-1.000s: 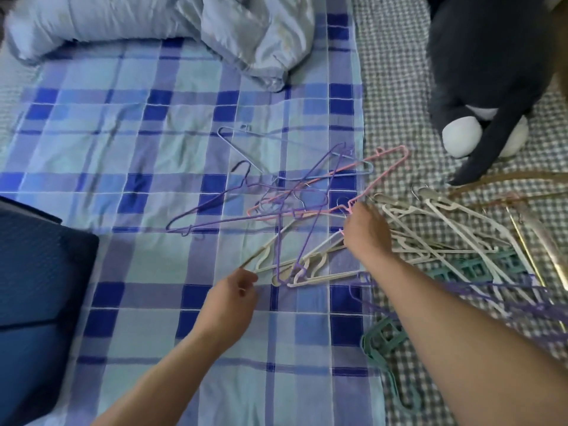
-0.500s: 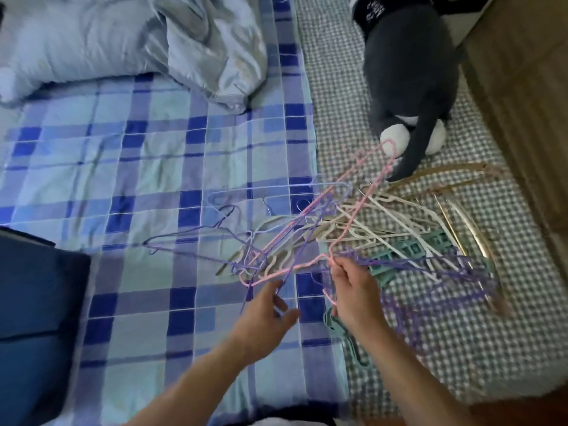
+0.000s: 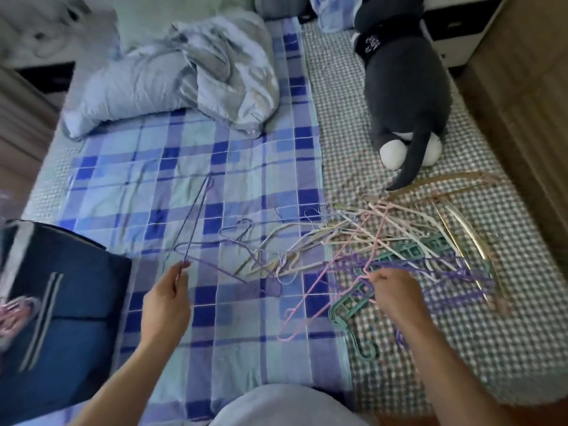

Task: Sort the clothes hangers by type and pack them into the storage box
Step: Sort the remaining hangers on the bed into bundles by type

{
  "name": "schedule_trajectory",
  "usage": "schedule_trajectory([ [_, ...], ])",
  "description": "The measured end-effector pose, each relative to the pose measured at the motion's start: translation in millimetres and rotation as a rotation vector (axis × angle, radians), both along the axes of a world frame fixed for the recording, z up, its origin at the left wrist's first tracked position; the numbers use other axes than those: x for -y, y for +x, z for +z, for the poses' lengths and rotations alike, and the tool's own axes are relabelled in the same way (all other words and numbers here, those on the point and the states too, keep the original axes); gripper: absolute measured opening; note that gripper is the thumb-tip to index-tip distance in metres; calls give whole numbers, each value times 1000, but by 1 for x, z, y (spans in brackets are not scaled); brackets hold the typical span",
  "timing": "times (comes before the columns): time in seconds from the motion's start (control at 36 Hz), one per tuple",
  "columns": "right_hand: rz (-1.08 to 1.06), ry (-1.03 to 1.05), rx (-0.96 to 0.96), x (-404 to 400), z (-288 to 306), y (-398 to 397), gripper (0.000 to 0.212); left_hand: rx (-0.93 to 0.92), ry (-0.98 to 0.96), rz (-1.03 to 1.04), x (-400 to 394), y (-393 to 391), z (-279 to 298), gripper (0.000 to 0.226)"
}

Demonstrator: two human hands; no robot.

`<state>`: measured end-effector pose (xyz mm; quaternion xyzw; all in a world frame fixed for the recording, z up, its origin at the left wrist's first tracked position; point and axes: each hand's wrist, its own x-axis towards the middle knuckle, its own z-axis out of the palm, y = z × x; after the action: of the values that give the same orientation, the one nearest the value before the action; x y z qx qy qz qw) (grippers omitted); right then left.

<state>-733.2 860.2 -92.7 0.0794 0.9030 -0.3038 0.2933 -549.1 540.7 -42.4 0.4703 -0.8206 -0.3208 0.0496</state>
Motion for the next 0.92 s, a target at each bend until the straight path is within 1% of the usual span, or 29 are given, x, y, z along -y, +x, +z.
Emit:
schedule_trajectory([
  [0.03,13,7,-16,2,2,2,32,87,1,-54,2,5,-8,35],
  [0.06,20,5,-38,6,4,6,35,215,-6,-122,3,8,-15,41],
  [0.11,11,-21,-65,13,8,12,40,525,-35,-207,3,9,-23,61],
  [0.14,9,-37,-75,18,9,15,41,602,-51,-243,0,9,-23,71],
  [0.17,12,-55,-79,23,13,19,41,593,-62,-295,-5,9,-23,78],
  [0.19,25,-70,-76,28,17,23,41,527,-83,-368,-13,9,-22,84],
  [0.25,43,-127,-37,42,30,31,37,401,-133,-582,-34,9,-18,88],
  [0.31,64,-234,63,56,43,39,34,298,-185,-758,-58,10,-14,83],
  [0.36,83,-339,208,69,54,50,33,274,-233,-824,-76,11,-12,70],
  [0.39,106,-387,297,76,58,57,32,261,-251,-801,-79,14,-14,61],
  [0.42,147,-432,384,82,56,63,30,265,-223,-759,-79,17,-14,52],
  [0.44,206,-476,466,87,54,69,28,288,-170,-715,-75,24,-15,48],
  [0.5,277,-581,607,95,47,71,32,313,-93,-626,-65,42,-17,43],
  [0.53,281,-607,647,100,38,66,35,296,-76,-550,-61,52,-17,35],
  [0.56,291,-580,628,106,22,57,34,287,-61,-447,-56,63,-17,28],
  [0.58,323,-502,533,112,2,44,30,280,-55,-345,-53,72,-16,22],
  [0.64,550,-217,221,126,-43,17,23,257,0,-129,-46,89,-15,17],
  [0.67,648,-95,109,134,-61,4,20,243,41,-26,-43,97,-14,14],
  [0.69,727,-18,24,141,-77,-9,22,213,73,53,-41,102,-12,12],
  [0.75,881,101,-101,159,-101,-30,40,139,116,188,-36,114,-11,14],
  [0.81,1018,202,-206,175,-116,-48,58,76,191,313,-36,123,-14,21],
  [0.83,1073,240,-237,183,-125,-57,61,50,242,381,-35,126,-17,24],
  [0.86,1130,269,-242,193,-135,-60,59,26,294,457,-36,133,-22,26],
  [0.92,1203,345,-259,199,-151,-65,51,-10,378,557,-38,137,-25,26],
])
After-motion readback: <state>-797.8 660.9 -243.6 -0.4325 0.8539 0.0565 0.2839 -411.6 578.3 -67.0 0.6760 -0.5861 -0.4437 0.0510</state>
